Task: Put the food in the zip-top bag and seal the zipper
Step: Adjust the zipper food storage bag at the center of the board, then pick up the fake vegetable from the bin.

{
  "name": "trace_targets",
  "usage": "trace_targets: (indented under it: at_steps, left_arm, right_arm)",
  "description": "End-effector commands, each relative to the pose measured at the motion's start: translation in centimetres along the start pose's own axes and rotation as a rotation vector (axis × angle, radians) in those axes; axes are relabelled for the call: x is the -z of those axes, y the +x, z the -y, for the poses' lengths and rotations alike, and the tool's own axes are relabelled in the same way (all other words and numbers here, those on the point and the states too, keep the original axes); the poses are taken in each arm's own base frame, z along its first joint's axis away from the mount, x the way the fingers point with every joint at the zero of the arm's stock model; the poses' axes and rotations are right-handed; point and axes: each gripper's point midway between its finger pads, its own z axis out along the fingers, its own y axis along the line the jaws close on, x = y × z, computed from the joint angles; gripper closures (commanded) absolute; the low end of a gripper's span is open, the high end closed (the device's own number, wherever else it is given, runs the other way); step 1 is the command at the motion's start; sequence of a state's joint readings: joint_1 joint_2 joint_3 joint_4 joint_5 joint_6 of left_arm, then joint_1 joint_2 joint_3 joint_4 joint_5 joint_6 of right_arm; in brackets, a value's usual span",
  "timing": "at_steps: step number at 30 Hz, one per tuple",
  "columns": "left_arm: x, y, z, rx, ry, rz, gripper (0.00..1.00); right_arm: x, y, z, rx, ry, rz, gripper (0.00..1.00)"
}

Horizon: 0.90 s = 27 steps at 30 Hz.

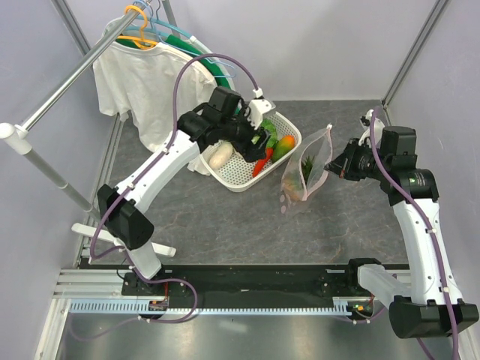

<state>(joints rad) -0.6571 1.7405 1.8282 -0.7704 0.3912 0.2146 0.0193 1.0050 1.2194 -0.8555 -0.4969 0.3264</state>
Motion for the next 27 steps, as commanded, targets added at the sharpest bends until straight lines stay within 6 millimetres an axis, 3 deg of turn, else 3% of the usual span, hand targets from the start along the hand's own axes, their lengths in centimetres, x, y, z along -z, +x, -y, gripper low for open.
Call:
trace_targets:
  at_steps: [1, 2, 8, 11, 12, 13, 19, 27]
  left_arm:
    - [2.7, -0.5, -4.9, -0.368, -0.121, 0.027, 0.14]
    - [2.1, 0.7, -5.3, -0.415, -0.119, -0.006, 0.15]
    - [-0.5, 2.2, -8.4, -0.789, -0.153, -0.110, 0.28]
    - [-1.7, 4.7, -9.7, -0.911, -0.160, -0.238, 0.30]
    - [-2.1, 5.3, -10.1, -0.907, -0.167, -0.274, 0.30]
    - [-2.5, 7.2, -10.5, -0.867, -0.147, -0.345, 0.31]
    - [-4.3, 12.5, -12.1, -0.674, -0.175, -0.477, 0.30]
    - [-6.1, 15.2, -15.5, -0.406, -0.250, -0.509, 0.24]
  right_arm:
    - [0.0, -0.5, 0.7, 0.032, 0.031, 0.019, 1.00]
    - [0.0, -0.5, 0.6, 0.030, 0.029, 0.020, 1.00]
    - [0.0, -0.8, 0.7, 0.031, 0.033, 0.026, 1.00]
    - [0.1, -0.9, 0.7, 0.035, 0.038, 0.031, 1.00]
    - [0.1, -0.9, 0.7, 0.036, 0.038, 0.032, 1.00]
    - [0.1, -0.8, 0.6, 0.037, 0.036, 0.031, 1.00]
    - [-0.4, -0.3, 0.7, 0.022, 0.026, 0.011, 1.00]
    - [-0.3, -0.3, 0.6, 0.023, 0.017, 0.014, 1.00]
